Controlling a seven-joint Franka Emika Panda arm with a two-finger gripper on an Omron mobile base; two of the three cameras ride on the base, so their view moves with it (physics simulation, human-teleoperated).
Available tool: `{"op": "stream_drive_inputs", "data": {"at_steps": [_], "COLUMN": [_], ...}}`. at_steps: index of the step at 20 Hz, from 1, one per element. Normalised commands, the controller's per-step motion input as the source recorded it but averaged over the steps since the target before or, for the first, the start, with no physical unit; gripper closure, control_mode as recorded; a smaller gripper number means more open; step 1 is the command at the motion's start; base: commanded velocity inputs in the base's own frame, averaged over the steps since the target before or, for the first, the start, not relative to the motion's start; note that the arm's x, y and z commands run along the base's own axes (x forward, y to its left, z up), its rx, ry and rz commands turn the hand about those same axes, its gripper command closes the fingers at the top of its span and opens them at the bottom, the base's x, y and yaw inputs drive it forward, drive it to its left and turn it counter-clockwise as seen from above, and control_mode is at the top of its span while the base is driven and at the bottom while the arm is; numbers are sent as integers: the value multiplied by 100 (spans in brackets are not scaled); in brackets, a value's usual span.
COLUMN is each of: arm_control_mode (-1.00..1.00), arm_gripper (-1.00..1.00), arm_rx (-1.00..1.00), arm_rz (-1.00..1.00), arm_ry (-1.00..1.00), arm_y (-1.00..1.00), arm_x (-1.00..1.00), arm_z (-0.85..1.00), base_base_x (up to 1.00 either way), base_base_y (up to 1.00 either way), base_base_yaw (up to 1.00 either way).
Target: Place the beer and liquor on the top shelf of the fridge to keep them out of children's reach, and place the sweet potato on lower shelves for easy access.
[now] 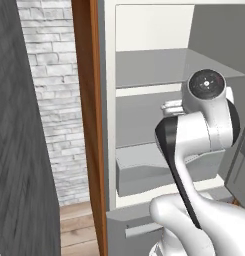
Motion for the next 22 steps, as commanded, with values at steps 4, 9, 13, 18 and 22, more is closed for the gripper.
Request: {"op": "stream_drive_inputs", "data": {"at_steps": [4, 9, 13, 18, 22], "arm_control_mode": [-100, -100, -100, -100, -100], "arm_gripper": [100, 100, 100, 100, 100], "arm_rx": [0, 0, 0, 0, 0], "arm_rz": [0, 0, 0, 4, 9], "arm_ry": [-19, -5, 0, -2, -9], "arm_y": [-18, -14, -6, -5, -14], "arm_x": [2, 18, 30, 42, 54], "arm_z": [68, 86, 64, 31, 0], "base_base_x": [0, 0, 0, 0, 0], "base_base_y": [0, 0, 0, 0, 0], "base_base_yaw": [0, 0, 0, 0, 0]}}
